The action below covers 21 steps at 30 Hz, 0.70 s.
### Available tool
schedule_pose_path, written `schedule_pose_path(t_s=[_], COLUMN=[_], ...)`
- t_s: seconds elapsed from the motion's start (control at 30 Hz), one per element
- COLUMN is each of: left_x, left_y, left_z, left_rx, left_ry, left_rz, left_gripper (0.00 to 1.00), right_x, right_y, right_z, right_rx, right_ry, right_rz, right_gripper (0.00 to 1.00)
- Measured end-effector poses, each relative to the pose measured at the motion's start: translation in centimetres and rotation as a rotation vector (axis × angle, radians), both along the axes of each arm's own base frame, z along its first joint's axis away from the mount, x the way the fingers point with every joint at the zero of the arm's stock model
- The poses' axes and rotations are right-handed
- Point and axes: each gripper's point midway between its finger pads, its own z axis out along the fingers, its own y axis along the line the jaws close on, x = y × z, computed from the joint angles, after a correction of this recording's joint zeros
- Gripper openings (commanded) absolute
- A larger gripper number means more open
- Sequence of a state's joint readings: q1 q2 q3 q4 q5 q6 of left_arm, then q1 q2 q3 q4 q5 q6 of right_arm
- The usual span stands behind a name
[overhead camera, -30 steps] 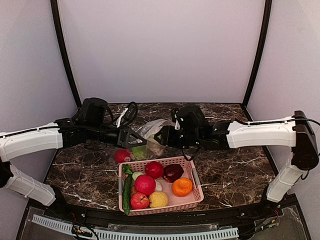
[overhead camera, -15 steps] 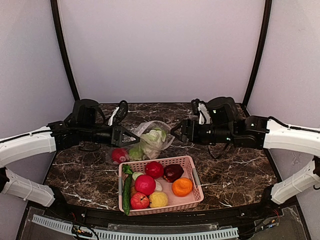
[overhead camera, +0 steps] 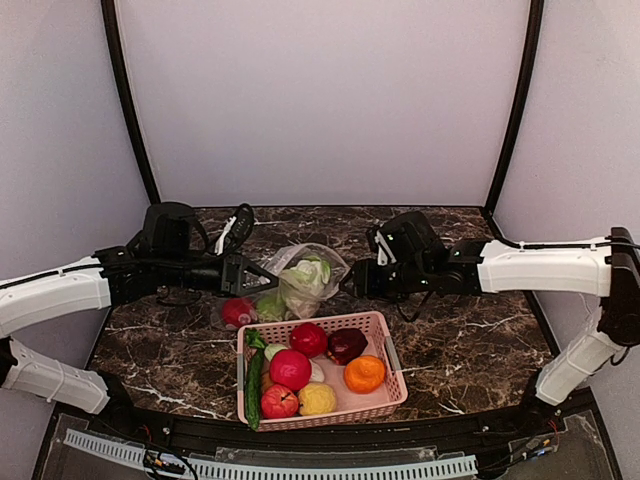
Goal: Place the food in the zip-top bag and seal the zipper
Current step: Adjust the zipper food storage bag at the center of the board.
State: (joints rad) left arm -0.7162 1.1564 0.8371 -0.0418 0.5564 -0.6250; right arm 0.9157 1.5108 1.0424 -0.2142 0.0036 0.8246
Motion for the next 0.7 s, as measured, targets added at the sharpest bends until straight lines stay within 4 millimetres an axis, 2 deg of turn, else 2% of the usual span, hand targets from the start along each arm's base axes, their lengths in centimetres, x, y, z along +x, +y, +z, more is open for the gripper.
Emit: schedule_pose_path(t_s=[0.3,0.4,0.57,0.7], left_x=[-0.2,-0.3,-0.1,0.3], left_y=[0.2,0.3,0.6,1.3], left_z=[0.2,0.2,0.2,0.4], left_rx=[-0.005,-0.006,-0.006,-0.001], left_ry=[-0.007,-0.007,-0.012,-0.017], left_rz=[0.002,0.003,0.016,0.042], left_gripper=[0.01,0.01,0.01,0.01], right_x=[1.7,2.0,2.1,2.6], right_y=[2.4,3.1,3.7,4.6], right_z=[0.0,0.0,0.3,2.8], right_rx=[0.061,0.074,0.092,0.129], right_ry=[0.013,0.017,0.026,-0.004], right_rz=[0.005,0.013,0.026,0.041], right_gripper=[0.40,0.30,0.07,0.00])
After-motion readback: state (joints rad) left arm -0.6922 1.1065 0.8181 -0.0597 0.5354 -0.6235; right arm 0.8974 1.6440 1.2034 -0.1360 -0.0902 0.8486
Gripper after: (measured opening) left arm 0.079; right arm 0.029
